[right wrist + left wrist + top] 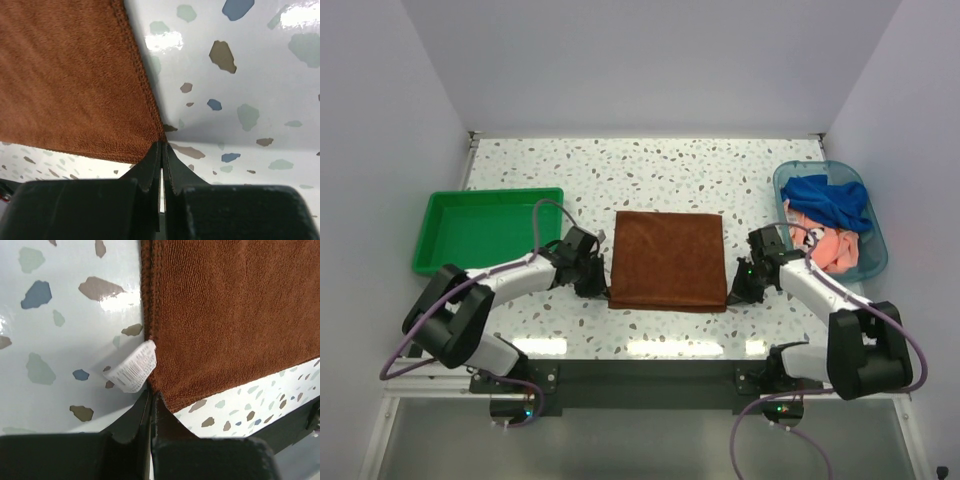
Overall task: Fold and stack the towels
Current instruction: Fold the towel
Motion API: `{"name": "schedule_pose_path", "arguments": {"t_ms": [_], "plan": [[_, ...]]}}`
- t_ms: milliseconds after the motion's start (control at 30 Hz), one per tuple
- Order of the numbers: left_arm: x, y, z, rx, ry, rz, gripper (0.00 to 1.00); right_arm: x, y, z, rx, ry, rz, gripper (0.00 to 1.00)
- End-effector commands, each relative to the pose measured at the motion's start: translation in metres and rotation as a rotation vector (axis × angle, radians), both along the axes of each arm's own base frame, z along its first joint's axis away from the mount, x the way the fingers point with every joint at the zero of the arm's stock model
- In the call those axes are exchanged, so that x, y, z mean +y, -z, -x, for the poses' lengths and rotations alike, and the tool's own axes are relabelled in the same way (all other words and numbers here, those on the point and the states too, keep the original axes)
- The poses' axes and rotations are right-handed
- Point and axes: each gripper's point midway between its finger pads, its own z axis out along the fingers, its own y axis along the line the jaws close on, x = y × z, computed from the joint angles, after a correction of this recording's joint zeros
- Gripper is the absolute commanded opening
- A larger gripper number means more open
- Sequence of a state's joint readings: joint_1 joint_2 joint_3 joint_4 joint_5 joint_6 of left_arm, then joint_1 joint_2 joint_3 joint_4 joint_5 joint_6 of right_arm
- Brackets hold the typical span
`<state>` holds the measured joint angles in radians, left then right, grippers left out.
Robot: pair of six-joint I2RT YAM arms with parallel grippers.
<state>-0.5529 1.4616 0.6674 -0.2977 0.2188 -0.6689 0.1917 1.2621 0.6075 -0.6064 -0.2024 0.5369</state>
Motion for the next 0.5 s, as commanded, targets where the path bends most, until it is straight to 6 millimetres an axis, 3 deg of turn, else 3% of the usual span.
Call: {"name": "schedule_pose_path", "arguments": {"t_ms": [0,333,467], "plan": [[-0.001,0.004,-0.008,-0.044,0.024,-0.011,0.00,-0.006,0.010,-0.006,-0.012,0.019,0.037,0.00],[0.000,0.002,-0.004,-0.041,0.030,-0.021,0.00,-0.009,0.010,0.000,-0.004,0.016,0.053,0.00],[0.000,-0.013,-0.009,-0.061,0.023,-0.021,0.00,-0.011,-0.008,-0.009,-0.047,0.011,0.067,0.00]]}}
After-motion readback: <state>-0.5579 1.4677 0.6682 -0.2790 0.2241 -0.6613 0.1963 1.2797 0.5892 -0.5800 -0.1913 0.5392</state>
